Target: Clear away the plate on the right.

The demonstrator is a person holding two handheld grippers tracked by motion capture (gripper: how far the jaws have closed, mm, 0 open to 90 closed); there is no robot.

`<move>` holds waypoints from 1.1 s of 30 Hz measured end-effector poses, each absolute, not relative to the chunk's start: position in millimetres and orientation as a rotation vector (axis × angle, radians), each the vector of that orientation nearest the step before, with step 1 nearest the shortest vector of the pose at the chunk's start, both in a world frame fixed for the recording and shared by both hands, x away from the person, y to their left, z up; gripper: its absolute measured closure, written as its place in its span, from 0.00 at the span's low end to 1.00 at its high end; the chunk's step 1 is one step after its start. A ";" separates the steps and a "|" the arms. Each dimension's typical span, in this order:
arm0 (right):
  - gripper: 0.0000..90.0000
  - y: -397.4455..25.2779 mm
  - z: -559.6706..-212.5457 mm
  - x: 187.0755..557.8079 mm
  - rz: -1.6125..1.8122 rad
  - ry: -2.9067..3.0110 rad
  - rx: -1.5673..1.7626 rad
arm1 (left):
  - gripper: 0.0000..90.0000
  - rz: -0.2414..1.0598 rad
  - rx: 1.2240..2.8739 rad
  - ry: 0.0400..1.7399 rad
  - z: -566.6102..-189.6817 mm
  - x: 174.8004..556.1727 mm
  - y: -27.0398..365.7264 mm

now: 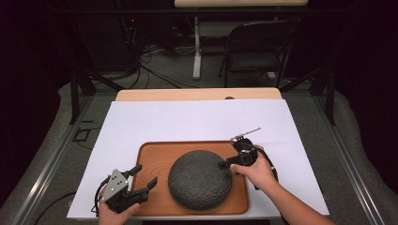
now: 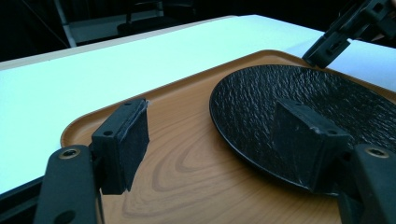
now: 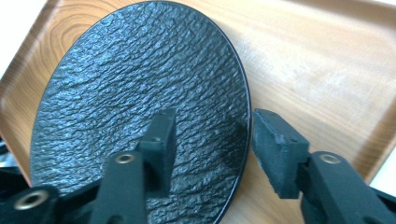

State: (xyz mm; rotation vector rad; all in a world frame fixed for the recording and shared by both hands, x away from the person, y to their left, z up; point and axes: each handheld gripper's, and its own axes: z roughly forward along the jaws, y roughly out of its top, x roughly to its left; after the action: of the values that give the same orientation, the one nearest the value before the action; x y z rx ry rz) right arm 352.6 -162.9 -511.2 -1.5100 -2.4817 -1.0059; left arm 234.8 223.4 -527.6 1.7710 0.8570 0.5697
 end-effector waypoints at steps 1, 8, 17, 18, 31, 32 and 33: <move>0.52 -162.8 -509.8 351.3 -1.023 -2.514 -1.491 | 0.31 0.569 1.771 0.857 -527.5 234.8 223.4; 0.47 -160.6 -498.9 340.1 -1.118 -2.648 -1.428 | 0.31 0.568 1.773 0.857 -527.5 234.7 223.4; 0.49 -165.0 -486.1 315.8 -1.236 -2.664 -1.373 | 0.32 0.547 1.785 0.869 -527.2 234.2 223.2; 0.49 -166.9 -485.7 313.1 -1.250 -2.666 -1.379 | 0.32 0.546 1.786 0.870 -527.2 234.2 223.2; 0.41 -206.4 -493.7 277.4 -1.459 -2.603 -1.493 | 0.32 0.551 1.791 0.869 -527.3 234.5 222.7; 0.41 -206.4 -493.7 277.4 -1.459 -2.603 -1.493 | 0.32 0.551 1.791 0.869 -527.3 234.5 222.7; 0.41 -211.9 -496.8 273.3 -1.487 -2.607 -1.491 | 0.32 0.548 1.787 0.874 -527.6 234.3 222.1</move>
State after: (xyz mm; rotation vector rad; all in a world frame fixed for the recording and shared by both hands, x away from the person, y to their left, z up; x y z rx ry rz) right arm 273.3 -211.9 -496.8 -1.4914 -2.6071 -1.4865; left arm 234.3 222.1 -527.6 1.7873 0.8738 0.5477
